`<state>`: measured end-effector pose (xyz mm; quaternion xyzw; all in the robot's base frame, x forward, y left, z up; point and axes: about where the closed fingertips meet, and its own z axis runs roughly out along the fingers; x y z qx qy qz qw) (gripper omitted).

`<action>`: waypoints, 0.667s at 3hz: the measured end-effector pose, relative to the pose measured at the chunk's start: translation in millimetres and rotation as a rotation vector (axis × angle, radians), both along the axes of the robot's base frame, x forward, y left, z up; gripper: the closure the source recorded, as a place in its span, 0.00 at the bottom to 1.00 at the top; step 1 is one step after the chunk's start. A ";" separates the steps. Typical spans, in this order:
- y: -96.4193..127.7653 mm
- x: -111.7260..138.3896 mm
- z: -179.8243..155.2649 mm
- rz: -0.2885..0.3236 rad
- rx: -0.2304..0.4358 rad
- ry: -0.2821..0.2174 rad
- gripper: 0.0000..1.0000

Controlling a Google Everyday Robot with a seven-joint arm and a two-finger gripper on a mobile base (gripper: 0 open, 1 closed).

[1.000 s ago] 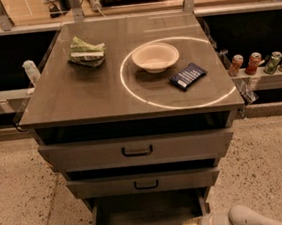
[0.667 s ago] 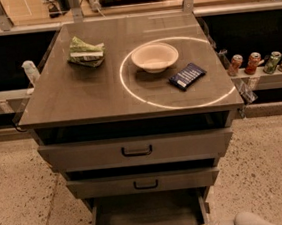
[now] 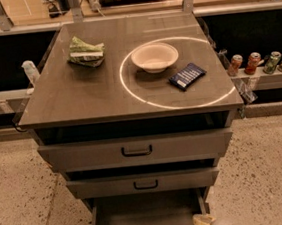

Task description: Open bottom drawer

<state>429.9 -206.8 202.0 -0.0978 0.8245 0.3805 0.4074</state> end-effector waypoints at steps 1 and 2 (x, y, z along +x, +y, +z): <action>-22.3 11.8 20.9 -0.063 -0.016 -0.109 0.82; -21.7 11.5 20.8 -0.061 -0.017 -0.108 0.58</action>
Offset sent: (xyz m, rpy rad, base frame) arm 0.0120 -0.0228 0.0205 -0.0142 -0.1083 -0.0648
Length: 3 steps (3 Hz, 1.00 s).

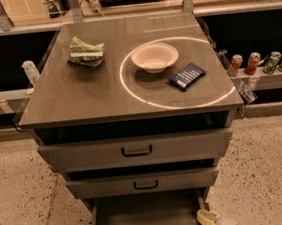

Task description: Open bottom drawer

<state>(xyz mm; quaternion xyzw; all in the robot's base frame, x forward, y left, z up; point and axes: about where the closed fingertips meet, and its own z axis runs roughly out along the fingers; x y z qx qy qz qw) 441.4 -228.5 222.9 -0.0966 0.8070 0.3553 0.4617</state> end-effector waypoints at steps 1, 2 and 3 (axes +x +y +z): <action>0.0 0.0 0.0 0.000 0.000 0.000 0.35; 0.1 0.0 0.0 0.000 0.000 0.000 0.11; 0.1 0.0 0.0 0.000 0.000 0.000 0.00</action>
Offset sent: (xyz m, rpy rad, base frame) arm 0.0000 0.0000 0.0000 0.0000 0.0000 0.0000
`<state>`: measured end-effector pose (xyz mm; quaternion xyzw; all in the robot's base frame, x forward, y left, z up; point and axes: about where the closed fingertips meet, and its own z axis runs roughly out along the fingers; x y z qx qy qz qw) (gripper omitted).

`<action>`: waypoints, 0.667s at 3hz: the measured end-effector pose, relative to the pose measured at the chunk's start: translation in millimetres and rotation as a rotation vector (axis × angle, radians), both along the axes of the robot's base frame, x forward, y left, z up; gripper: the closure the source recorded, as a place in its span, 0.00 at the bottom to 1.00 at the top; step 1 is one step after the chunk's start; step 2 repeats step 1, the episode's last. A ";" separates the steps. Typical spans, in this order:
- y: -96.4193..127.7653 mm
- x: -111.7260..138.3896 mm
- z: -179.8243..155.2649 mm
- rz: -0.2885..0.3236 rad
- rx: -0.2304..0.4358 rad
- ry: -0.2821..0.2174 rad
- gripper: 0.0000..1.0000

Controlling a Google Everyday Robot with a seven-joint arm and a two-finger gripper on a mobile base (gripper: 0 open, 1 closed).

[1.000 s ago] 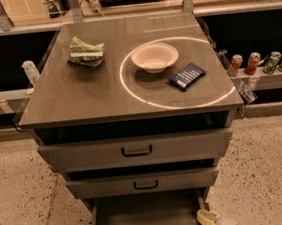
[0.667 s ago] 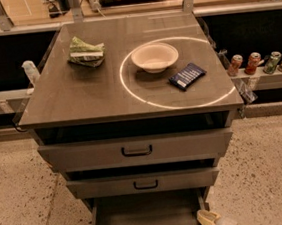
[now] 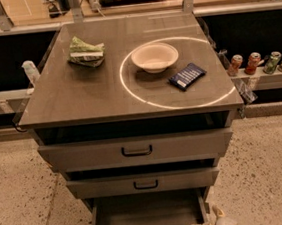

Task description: Open bottom drawer

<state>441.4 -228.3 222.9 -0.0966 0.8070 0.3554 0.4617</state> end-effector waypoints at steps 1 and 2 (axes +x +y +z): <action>0.0 0.0 0.0 0.000 0.000 0.000 0.00; 0.0 0.0 0.0 0.000 0.000 0.000 0.00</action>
Offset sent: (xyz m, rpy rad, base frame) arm 0.0000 0.0000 0.0000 0.0000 0.0000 0.0000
